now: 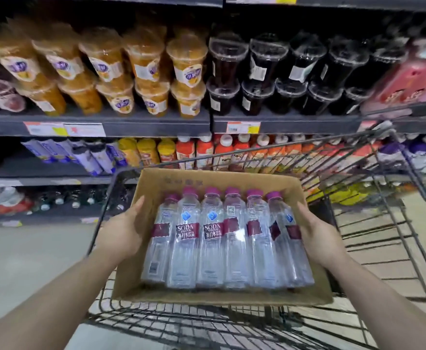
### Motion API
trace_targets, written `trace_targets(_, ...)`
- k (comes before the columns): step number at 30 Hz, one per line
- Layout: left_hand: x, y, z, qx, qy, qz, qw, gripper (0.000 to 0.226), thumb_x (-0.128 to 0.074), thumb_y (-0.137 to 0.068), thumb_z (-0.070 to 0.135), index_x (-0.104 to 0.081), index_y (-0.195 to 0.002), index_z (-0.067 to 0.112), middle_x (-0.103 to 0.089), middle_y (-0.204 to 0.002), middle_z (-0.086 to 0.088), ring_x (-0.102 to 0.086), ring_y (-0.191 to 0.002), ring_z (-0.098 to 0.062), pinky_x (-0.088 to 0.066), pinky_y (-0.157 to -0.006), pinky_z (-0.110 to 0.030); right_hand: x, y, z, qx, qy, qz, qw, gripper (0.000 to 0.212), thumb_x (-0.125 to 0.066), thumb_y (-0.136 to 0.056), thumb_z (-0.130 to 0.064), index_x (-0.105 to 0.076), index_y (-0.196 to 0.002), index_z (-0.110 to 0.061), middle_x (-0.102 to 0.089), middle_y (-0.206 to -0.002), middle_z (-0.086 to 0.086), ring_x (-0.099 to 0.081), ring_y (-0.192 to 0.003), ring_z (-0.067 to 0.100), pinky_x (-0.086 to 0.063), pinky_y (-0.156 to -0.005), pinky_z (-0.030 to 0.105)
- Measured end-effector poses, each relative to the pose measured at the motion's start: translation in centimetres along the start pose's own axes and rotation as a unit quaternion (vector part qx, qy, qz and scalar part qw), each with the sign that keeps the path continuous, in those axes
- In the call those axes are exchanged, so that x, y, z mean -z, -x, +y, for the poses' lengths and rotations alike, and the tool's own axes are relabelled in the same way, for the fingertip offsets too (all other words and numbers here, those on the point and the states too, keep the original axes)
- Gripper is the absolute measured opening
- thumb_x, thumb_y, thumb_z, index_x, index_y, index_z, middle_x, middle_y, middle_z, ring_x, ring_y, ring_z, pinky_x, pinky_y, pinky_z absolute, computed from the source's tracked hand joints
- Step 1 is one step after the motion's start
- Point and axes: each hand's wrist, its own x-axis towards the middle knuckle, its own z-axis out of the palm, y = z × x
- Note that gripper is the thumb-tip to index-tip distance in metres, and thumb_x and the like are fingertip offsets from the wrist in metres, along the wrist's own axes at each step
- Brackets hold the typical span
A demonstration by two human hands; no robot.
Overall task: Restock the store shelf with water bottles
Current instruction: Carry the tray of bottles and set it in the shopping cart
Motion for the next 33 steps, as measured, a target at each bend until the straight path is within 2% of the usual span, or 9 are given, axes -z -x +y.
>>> trace_targets(4, -2.3, -1.9, -1.2, 0.003, -0.008, -0.018, 1.0, 0.081, -0.057, -0.086, 0.013, -0.018, -0.153, 0.038, -0.071, -0.102, -0.018, -0.064, -0.075, -0.035, -0.045, -0.058, -0.035, -3.6, -1.3, 0.2, -0.002, -0.035, -0.009, 0.999, 0.06, -0.053, -0.094, -0.022, -0.032, -0.149, -0.036, -0.067, -0.121, 0.012, -0.065, -0.105, 0.032, -0.038, -0.072, 0.024)
trace_targets(6, -3.4, -2.7, -1.9, 0.011, -0.008, -0.022, 1.0, 0.082, -0.057, -0.086, 0.012, -0.017, -0.153, 0.038, -0.071, -0.104, -0.018, -0.066, -0.08, -0.037, -0.045, -0.06, -0.035, -5.3, -2.5, 0.3, 0.003, -0.034, -0.013, 0.999, 0.06, -0.052, -0.095, -0.02, -0.032, -0.149, -0.034, -0.065, -0.126, 0.011, -0.064, -0.106, 0.032, -0.04, -0.074, 0.024)
trace_targets(9, -5.1, -3.9, -3.0, 0.017, 0.0, -0.018, 1.0, 0.083, -0.057, -0.083, 0.006, -0.022, -0.153, 0.033, -0.07, -0.108, -0.019, -0.066, -0.086, -0.039, -0.042, -0.062, -0.034, -8.0, -4.5, 0.1, 0.014, -0.026, -0.019, 0.999, 0.059, -0.05, -0.095, -0.017, -0.031, -0.149, -0.031, -0.064, -0.126, 0.014, -0.064, -0.105, 0.036, -0.05, -0.08, 0.033)
trace_targets(15, -8.6, -6.4, -5.3, 0.06, -0.006, -0.017, 0.998, 0.083, -0.061, -0.083, 0.007, -0.025, -0.151, 0.037, -0.071, -0.102, -0.021, -0.067, -0.083, -0.039, -0.039, -0.06, -0.031, -13.0, -7.4, -0.2, -0.007, -0.036, -0.045, 0.998, 0.062, -0.047, -0.096, -0.012, -0.027, -0.15, -0.036, -0.069, -0.111, 0.017, -0.065, -0.09, 0.036, -0.042, -0.066, 0.031)
trace_targets(19, -10.4, -7.9, -6.9, 0.054, -0.017, -0.014, 0.998, 0.084, -0.061, -0.082, 0.003, -0.026, -0.152, 0.034, -0.071, -0.101, -0.024, -0.067, -0.08, -0.04, -0.041, -0.06, -0.033, -16.2, -8.3, -0.9, -0.002, -0.014, -0.076, 0.997, 0.064, -0.045, -0.096, -0.01, -0.022, -0.151, -0.033, -0.071, -0.108, 0.014, -0.065, -0.088, 0.034, -0.043, -0.066, 0.033)
trace_targets(25, -12.2, -9.3, -8.2, 0.059, -0.044, -0.014, 0.997, 0.084, -0.06, -0.084, 0.005, -0.022, -0.153, 0.036, -0.07, -0.102, -0.02, -0.067, -0.079, -0.035, -0.051, -0.066, -0.039, -19.1, -8.4, -0.1, -0.018, 0.016, -0.074, 0.997, 0.072, -0.047, -0.094, -0.003, -0.02, -0.152, -0.036, -0.072, -0.09, 0.014, -0.065, -0.073, 0.03, -0.05, -0.064, 0.035)
trace_targets(29, -11.9, -9.4, -8.4, 0.065, -0.063, -0.045, 0.995, 0.082, -0.056, -0.09, 0.013, -0.01, -0.154, 0.04, -0.067, -0.106, -0.017, -0.066, -0.084, -0.033, -0.051, -0.071, -0.039, -19.1, -8.2, -0.5, -0.055, 0.028, -0.076, 0.995, 0.067, -0.042, -0.098, -0.01, -0.017, -0.151, -0.043, -0.067, -0.08, 0.013, -0.05, -0.06, 0.024, -0.044, -0.059, 0.034)
trace_targets(31, -11.8, -9.4, -8.3, 0.068, -0.047, -0.067, 0.994, 0.083, -0.057, -0.091, 0.019, -0.006, -0.153, 0.041, -0.064, -0.116, -0.017, -0.065, -0.092, -0.034, -0.053, -0.078, -0.041, -18.9, -7.9, -0.8, -0.078, 0.012, -0.081, 0.994, 0.063, -0.039, -0.1, -0.014, -0.018, -0.149, -0.048, -0.068, -0.084, 0.012, -0.049, -0.059, 0.022, -0.045, -0.059, 0.034)
trace_targets(33, -11.3, -9.4, -8.0, 0.087, 0.0, -0.096, 0.992, 0.085, -0.06, -0.091, 0.022, -0.005, -0.153, 0.04, -0.056, -0.133, -0.015, -0.061, -0.108, -0.035, -0.051, -0.09, -0.044, -18.4, -7.6, -1.7, -0.1, -0.023, -0.095, 0.99, 0.058, -0.038, -0.102, -0.019, -0.019, -0.148, -0.047, -0.068, -0.105, 0.01, -0.054, -0.068, 0.023, -0.044, -0.062, 0.032)
